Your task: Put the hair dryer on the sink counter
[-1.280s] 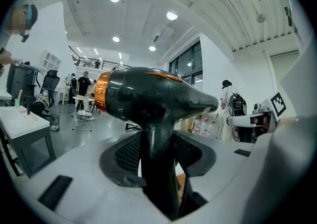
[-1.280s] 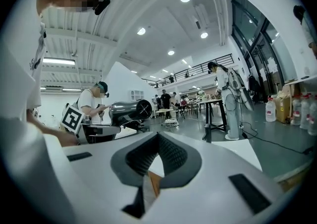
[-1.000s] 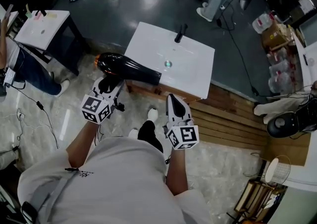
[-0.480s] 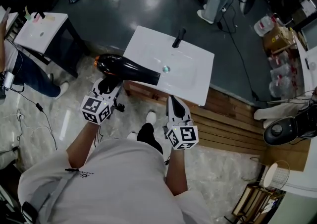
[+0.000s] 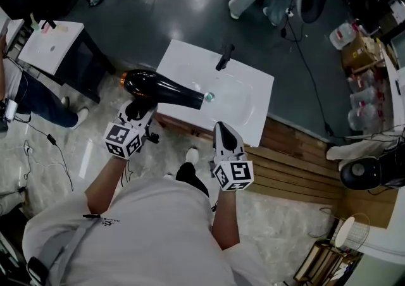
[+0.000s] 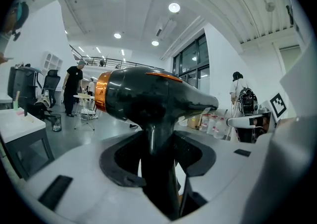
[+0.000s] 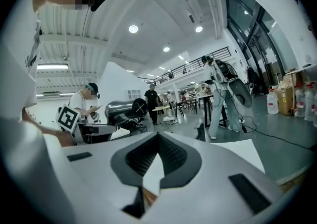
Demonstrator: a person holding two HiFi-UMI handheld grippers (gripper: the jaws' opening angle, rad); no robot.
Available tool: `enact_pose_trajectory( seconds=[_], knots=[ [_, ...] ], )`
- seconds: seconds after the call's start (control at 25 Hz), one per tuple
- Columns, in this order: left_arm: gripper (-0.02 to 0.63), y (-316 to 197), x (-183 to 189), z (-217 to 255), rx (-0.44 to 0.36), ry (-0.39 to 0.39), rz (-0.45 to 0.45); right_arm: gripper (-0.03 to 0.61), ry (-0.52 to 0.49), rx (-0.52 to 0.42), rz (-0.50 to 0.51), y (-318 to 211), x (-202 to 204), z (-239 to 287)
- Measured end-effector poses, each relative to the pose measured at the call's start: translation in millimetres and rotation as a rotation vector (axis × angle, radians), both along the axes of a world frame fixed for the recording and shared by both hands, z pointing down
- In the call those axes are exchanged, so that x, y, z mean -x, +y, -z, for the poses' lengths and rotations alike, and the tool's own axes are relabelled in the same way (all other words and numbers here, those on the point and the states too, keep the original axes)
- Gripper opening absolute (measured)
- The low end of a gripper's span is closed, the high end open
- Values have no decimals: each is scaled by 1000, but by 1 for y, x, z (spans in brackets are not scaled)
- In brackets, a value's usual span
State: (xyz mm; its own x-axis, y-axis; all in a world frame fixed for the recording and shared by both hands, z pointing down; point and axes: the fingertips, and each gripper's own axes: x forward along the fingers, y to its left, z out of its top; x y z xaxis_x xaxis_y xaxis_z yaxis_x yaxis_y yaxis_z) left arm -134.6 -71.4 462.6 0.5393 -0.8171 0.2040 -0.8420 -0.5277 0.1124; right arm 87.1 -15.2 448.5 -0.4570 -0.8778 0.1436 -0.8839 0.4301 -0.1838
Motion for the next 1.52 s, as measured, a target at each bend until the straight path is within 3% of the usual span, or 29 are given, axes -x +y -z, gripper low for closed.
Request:
enact_pose_trajectory(
  seconds=[0.56, 1.52],
  knots=[
    [183, -57, -19, -3, 26, -8, 73, 8, 6, 5, 76, -74, -25, 6],
    [183, -92, -39, -13, 40, -42, 208, 8, -9, 41, 208, -128, -55, -21]
  ],
)
